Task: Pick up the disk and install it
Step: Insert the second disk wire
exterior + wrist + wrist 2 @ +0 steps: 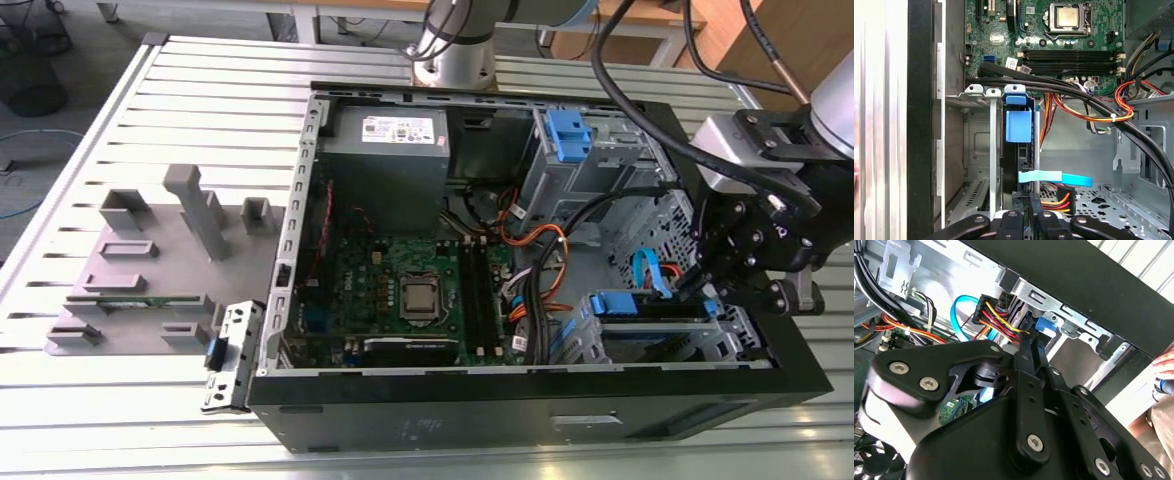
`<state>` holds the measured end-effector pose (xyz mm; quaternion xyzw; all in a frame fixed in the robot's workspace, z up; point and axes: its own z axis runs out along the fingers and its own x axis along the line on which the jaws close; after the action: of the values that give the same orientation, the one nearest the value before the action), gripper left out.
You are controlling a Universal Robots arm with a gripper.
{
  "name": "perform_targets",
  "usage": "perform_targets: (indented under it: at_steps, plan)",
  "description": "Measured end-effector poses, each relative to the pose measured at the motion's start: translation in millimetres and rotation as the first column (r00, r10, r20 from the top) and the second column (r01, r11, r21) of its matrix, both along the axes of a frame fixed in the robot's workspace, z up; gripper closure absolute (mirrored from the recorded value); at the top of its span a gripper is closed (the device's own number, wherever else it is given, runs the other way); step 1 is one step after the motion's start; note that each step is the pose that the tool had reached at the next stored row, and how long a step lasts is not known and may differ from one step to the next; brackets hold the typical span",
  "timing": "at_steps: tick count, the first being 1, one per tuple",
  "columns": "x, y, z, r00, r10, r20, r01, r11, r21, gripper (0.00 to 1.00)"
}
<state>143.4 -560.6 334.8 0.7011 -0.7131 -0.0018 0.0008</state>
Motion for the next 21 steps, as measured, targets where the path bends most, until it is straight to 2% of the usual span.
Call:
perform_targets:
  at_steps: [1,16,18,19,21]
  plan:
    - [0.0,0.0,0.0,1.0000,0.000,0.0000,0.000,1.0000,0.0001,0.84]
    - [0.0,0.4,-0.3,1.0000,0.000,0.0000,0.000,1.0000,0.0002,0.84]
    - [0.0,0.4,-0.3,1.0000,0.000,0.0000,0.000,1.0000,0.0003,0.83]
    - [0.0,0.4,-0.3,1.0000,0.000,0.0000,0.000,1.0000,0.0003,0.76]
    - [0.1,0.4,-0.3,1.0000,0.000,0.0000,0.000,1.0000,0.0001,0.76]
